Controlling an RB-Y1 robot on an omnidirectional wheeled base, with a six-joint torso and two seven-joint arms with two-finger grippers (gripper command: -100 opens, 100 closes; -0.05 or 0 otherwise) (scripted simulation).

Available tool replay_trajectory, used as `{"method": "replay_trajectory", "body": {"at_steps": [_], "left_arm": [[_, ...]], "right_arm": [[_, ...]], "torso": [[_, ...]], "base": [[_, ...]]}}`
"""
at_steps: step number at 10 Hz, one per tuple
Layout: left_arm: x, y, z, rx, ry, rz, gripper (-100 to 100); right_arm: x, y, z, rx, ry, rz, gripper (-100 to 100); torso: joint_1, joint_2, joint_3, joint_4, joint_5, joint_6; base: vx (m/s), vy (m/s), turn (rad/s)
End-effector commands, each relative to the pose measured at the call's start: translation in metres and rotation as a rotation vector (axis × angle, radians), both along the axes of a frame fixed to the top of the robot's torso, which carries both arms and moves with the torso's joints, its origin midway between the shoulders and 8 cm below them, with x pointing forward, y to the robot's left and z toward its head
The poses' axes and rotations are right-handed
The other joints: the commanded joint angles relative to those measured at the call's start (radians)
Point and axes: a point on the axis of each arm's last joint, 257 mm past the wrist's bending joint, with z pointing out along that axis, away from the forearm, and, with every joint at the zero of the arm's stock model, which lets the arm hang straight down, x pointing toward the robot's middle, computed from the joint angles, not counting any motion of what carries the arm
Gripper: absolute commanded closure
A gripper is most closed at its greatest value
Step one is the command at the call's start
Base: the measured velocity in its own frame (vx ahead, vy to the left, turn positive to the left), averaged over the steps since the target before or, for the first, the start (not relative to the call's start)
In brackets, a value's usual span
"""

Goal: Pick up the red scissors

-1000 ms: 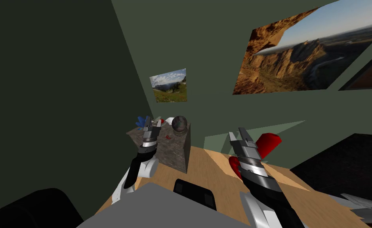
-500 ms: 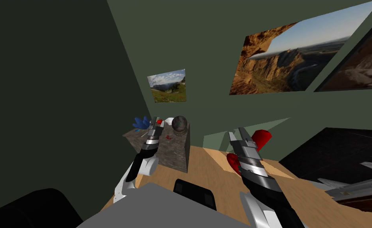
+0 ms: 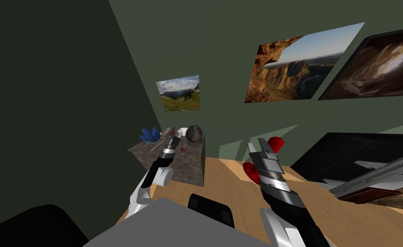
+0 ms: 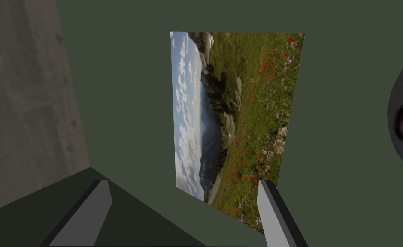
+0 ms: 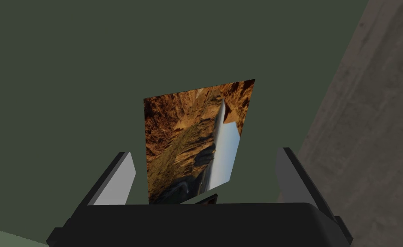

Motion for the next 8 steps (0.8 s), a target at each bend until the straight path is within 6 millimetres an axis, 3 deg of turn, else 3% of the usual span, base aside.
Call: {"method": "replay_trajectory", "body": {"at_steps": [1,8], "left_arm": [[0.014,0.001,-0.012,-0.029,0.051,-0.025,-100],[0.054,-0.001,-0.056,-0.12,0.237,-0.089,-100]], "right_arm": [[0.0,0.0,0.0,0.0,0.0,0.0,0],[0.0,0.0,0.0,0.0,0.0,0.0,0]], "torso": [[0.0,0.0,0.0,0.0,0.0,0.0],[0.002,0.0,0.0,0.0,0.0,0.0]], "base": [[-0.03,0.062,-0.162],[-0.037,0.079,-0.116]]}}
